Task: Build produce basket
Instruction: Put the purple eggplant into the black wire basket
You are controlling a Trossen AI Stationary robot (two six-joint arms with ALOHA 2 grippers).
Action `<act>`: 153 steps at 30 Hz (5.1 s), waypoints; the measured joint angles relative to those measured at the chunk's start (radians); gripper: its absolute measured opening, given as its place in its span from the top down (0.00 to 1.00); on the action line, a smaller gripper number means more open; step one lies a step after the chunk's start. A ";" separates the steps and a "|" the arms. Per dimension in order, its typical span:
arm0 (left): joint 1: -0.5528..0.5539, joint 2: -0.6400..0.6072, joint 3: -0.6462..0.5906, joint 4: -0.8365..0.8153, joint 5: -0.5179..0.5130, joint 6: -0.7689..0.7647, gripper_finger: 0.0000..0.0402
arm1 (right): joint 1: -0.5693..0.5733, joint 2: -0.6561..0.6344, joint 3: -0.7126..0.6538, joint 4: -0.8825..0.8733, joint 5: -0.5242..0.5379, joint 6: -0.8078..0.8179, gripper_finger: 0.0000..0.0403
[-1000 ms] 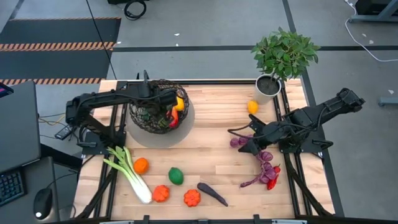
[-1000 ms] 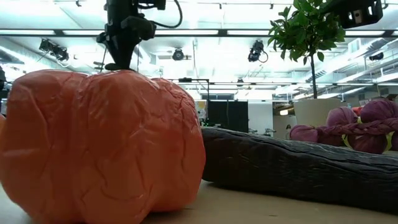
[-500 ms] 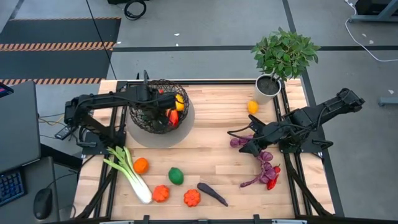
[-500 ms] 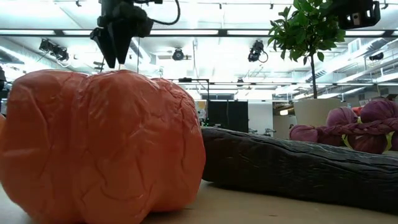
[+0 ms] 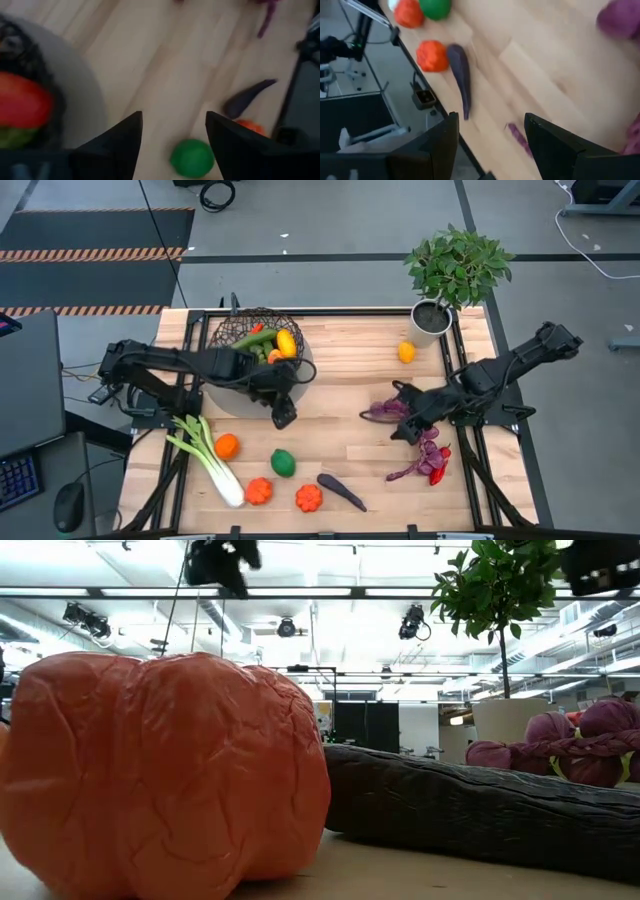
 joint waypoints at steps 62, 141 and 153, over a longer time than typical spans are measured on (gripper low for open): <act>-0.209 0.001 -0.001 0.436 -0.118 -0.453 0.65 | 0.084 0.650 0.148 0.487 0.035 -0.289 0.49; -0.234 -0.002 0.000 0.396 -0.178 -0.269 0.67 | 0.059 0.676 0.146 0.363 0.278 -0.786 0.74; -0.212 -0.040 -0.001 0.568 -0.477 0.106 0.64 | 0.008 0.446 0.146 0.281 0.319 -0.587 0.74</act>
